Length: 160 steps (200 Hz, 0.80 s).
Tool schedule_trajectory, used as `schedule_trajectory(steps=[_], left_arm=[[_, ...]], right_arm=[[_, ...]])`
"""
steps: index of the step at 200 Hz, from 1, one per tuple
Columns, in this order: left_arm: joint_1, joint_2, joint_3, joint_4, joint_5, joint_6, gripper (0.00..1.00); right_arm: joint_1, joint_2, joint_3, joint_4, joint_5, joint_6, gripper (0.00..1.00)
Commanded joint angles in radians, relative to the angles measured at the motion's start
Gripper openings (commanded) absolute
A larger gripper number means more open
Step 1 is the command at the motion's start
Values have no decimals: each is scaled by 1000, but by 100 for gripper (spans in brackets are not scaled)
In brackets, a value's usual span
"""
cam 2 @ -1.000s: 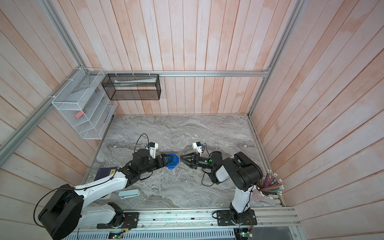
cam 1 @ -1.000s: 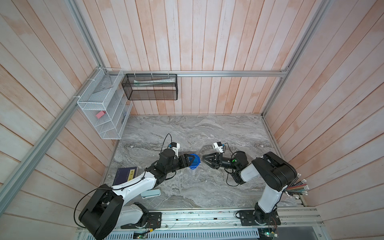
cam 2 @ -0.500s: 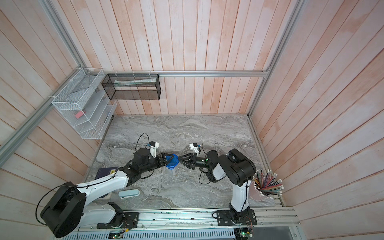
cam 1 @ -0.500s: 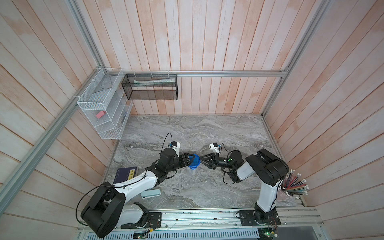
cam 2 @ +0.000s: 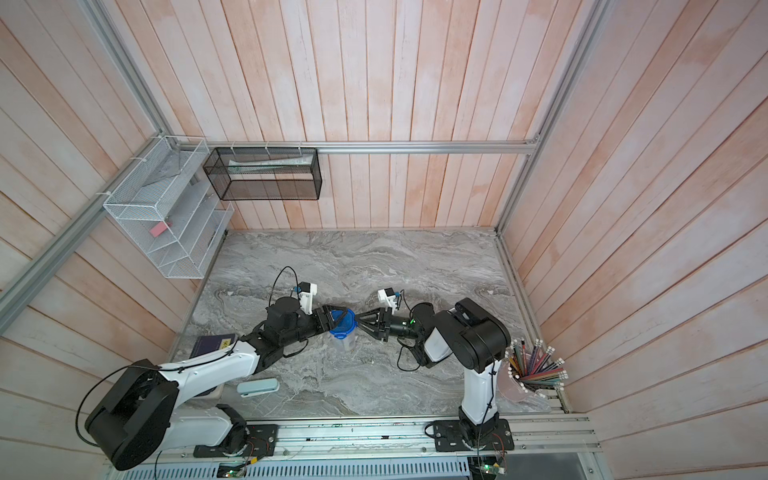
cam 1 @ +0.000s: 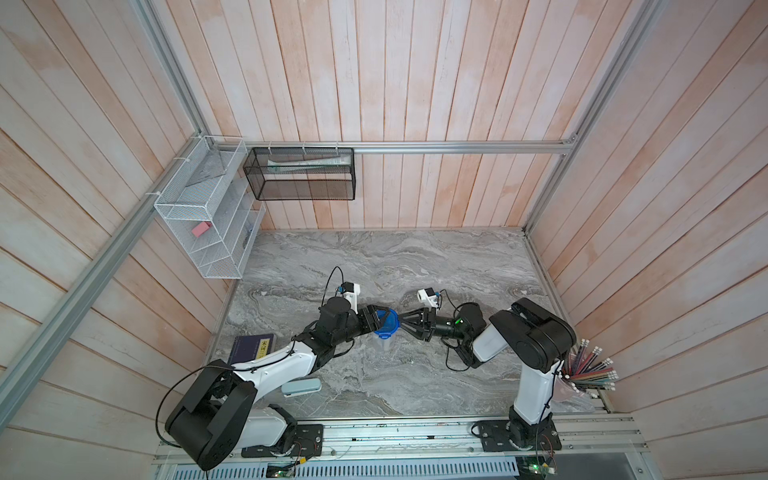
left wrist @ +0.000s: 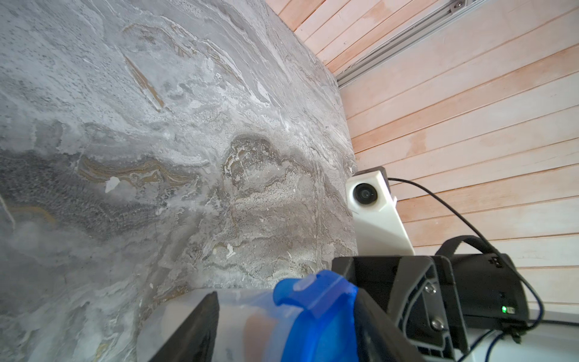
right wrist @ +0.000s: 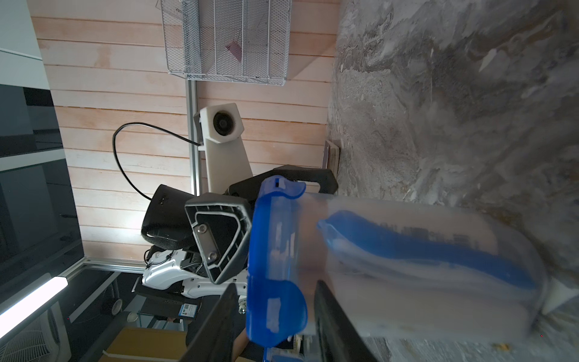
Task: Take out toiletry kits
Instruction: Unfasten the latch on the container.
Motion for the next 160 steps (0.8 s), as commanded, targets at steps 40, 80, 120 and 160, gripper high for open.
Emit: schedule_trajectory(steps=[40, 80, 120, 160], left_arm=[[-16, 130, -121, -348, 4, 12, 64], [-24, 153, -137, -324, 6, 3, 63], [-38, 140, -129, -344, -13, 3, 62], [-41, 86, -125, -383, -28, -2, 62]], right_arm=[[12, -74, -53, 190, 30, 6, 20], [5, -101, -59, 190, 26, 9, 19], [3, -137, -65, 191, 12, 7, 25], [-4, -174, -82, 190, -2, 12, 29]])
